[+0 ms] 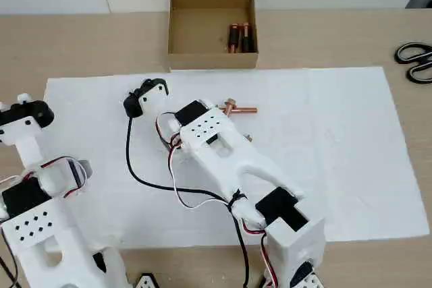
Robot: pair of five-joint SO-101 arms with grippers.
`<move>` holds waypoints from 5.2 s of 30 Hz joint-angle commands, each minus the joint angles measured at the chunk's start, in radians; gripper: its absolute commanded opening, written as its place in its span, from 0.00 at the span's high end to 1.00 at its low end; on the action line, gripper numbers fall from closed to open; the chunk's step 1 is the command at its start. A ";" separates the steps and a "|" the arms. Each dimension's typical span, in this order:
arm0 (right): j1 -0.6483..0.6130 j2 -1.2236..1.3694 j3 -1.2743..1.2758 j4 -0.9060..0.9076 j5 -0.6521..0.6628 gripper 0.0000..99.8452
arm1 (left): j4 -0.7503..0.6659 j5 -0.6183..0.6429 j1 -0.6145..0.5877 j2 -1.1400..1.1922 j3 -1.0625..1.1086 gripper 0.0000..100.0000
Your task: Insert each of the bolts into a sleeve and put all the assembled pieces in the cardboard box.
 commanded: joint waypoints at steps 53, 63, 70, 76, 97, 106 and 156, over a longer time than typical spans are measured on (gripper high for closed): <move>0.667 -0.455 -0.038 0.294 0.054 1.00 | -0.411 -0.052 0.618 0.046 -0.047 0.78; 0.855 -0.456 -0.038 0.315 0.060 1.00 | -0.377 -0.126 0.752 0.655 -0.529 0.78; 0.923 -0.455 -0.038 0.338 0.060 1.00 | -0.132 -0.411 0.881 0.968 -0.909 0.78; 0.958 -0.455 -0.038 0.338 0.060 1.00 | 0.040 -0.663 0.951 1.168 -1.124 0.78; 1.171 -0.453 -0.038 0.338 0.123 1.00 | 0.072 -0.793 1.060 1.464 -1.400 0.78; 1.218 -0.450 -0.038 0.338 0.124 1.00 | 0.066 -0.795 1.085 1.533 -1.400 0.78; 1.213 -0.450 -0.038 0.338 0.121 1.00 | 0.146 -0.773 1.120 1.611 -1.558 0.98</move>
